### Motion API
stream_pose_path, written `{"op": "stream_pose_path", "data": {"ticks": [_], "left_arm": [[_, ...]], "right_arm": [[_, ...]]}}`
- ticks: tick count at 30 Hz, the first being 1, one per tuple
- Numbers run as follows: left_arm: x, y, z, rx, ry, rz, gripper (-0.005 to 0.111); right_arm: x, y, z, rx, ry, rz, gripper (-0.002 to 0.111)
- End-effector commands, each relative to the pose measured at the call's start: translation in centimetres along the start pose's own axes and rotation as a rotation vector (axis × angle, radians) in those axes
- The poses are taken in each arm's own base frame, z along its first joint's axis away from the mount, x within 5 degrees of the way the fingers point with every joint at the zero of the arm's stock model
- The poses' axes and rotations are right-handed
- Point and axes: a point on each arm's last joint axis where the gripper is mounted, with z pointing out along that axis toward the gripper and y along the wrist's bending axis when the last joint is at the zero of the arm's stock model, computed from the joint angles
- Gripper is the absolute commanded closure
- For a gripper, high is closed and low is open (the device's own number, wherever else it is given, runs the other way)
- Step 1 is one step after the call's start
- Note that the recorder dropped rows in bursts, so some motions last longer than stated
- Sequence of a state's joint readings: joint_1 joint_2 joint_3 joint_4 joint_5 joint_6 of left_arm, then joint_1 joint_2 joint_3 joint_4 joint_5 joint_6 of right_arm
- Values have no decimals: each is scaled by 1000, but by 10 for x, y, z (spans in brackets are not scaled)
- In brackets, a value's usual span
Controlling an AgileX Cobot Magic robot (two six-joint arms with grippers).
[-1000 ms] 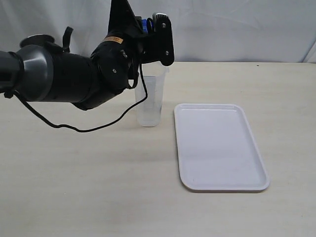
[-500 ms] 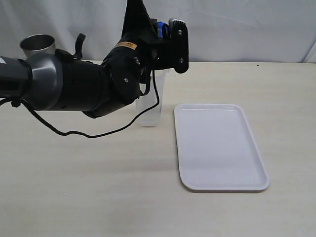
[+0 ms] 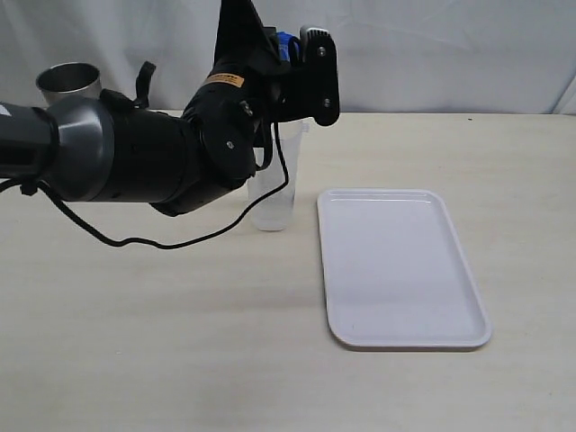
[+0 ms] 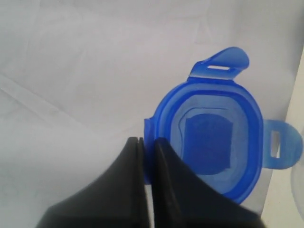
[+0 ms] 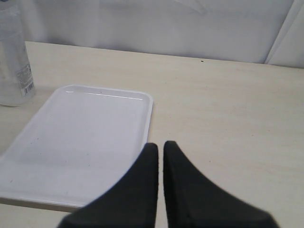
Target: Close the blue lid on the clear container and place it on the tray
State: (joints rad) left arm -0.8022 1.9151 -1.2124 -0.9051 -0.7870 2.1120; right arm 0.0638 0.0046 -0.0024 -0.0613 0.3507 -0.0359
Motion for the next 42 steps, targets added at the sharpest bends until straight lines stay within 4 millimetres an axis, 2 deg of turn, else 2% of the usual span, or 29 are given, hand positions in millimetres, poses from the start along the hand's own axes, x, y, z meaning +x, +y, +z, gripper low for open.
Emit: {"op": "stream_pose_path", "data": {"ticks": [1,13,27,33,37,42], "left_arm": [[2,1,-1,7,24,2,107],[2,-7,-2,86,25,-45,107],[7,8,-2,-70,81,-2,107],[8,8,0,-71,68,13,107],[18,4,8,-2,44,8,107],[34,16,13,-112,104,-109,107]], "right_arm": [[0,0,0,4,-12,1,104],[0,0,0,4,-12,1,104],[0,0,0,4,-12,1,104],[0,0,0,4,-12,1,104],[0,0,0,4,-12,1,104],[0,0,0,4,-12,1,104]]}}
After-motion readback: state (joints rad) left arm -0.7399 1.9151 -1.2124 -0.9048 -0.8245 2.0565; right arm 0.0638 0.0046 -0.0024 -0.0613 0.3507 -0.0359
